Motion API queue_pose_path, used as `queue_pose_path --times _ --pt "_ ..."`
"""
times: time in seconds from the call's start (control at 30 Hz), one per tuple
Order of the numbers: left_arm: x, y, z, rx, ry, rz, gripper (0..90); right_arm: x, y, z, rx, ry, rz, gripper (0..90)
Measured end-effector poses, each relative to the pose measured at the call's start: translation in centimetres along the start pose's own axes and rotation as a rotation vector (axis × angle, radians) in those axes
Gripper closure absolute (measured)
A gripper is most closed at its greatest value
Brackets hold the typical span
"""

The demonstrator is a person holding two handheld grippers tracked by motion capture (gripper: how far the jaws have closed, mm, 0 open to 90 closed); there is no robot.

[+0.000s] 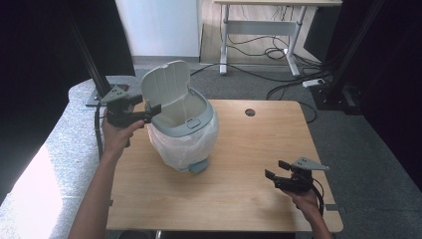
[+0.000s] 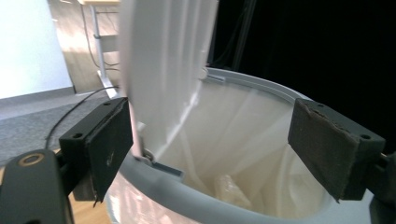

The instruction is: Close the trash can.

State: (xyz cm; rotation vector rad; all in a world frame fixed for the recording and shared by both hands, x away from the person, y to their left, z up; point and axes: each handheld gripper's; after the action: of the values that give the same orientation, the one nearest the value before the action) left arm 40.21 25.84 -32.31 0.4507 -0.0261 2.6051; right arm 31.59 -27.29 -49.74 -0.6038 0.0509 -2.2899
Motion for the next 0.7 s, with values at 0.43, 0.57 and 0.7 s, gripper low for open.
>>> queue_pose_path --times 0.43,0.57,0.7 --pt "-1.6 -1.3 2.5 -0.013 0.005 0.008 14.0 0.1 0.1 -0.1 -0.006 -0.002 -0.009 25.3" --pt "-2.0 -1.8 3.0 0.011 0.015 -0.015 14.0 0.1 0.2 -0.1 -0.007 -0.002 -0.009 25.3" --pt "-2.0 -1.7 3.2 0.028 0.029 -0.052 14.3 0.2 0.2 -0.1 -0.006 -0.002 -0.01 25.3"
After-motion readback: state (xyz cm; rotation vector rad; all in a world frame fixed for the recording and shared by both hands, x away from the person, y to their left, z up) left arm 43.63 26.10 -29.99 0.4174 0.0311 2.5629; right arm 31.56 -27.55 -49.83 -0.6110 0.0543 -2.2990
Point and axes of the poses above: each handheld gripper's, and its own axes: x roughly backward along the jaws, z roughly out of its top, y roughly to its right, and after that the axes turned 8 degrees about z, right-handed
